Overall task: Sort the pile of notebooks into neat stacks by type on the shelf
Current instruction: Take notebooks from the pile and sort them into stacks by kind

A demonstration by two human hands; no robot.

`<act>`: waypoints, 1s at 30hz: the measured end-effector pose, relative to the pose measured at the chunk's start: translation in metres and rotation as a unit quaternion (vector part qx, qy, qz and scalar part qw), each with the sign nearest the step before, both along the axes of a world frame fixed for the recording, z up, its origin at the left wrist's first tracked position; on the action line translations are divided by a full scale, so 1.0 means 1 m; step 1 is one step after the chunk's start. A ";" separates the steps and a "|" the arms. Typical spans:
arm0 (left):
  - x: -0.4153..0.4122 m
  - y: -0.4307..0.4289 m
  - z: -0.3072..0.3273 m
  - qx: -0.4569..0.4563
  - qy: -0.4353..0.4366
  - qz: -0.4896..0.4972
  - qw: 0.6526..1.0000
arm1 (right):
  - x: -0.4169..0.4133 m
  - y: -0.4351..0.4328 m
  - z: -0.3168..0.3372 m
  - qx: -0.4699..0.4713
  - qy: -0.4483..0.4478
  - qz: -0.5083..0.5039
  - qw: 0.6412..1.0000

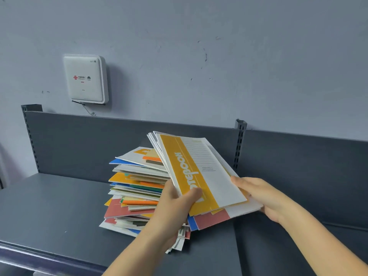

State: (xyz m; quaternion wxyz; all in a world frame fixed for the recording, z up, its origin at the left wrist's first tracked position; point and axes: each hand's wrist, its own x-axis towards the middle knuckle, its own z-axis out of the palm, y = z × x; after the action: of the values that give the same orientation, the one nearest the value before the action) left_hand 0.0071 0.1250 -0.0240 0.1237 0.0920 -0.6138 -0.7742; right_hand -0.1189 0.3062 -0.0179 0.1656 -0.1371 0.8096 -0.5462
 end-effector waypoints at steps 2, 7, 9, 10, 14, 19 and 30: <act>0.000 0.011 -0.001 -0.020 -0.002 -0.027 0.999 | 0.003 0.020 -0.004 -0.021 -0.013 -0.004 1.000; -0.011 0.047 -0.016 -0.069 -0.028 -0.104 0.992 | 0.009 0.073 -0.022 -0.043 -0.008 -0.021 0.999; -0.023 0.065 -0.027 -0.080 -0.048 -0.116 0.989 | 0.007 0.096 -0.035 -0.061 -0.004 -0.042 0.997; -0.031 0.076 -0.033 -0.087 -0.057 -0.116 0.988 | 0.007 0.108 -0.041 -0.069 -0.001 -0.057 0.996; -0.062 0.123 -0.068 -0.107 -0.083 -0.112 0.984 | 0.003 0.154 -0.072 -0.022 0.036 -0.130 0.991; -0.093 0.189 -0.112 -0.141 -0.057 -0.096 0.984 | -0.003 0.205 -0.096 -0.001 0.071 -0.205 0.976; -0.123 0.258 -0.145 -0.130 -0.060 -0.087 0.986 | -0.013 0.260 -0.133 0.004 0.091 -0.202 0.975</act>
State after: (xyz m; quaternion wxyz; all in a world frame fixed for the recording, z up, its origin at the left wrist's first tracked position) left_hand -0.1161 0.3828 -0.1694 0.0299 0.0674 -0.7210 -0.6890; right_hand -0.1321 0.5665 -0.1509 -0.0223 -0.0191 0.8344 -0.5503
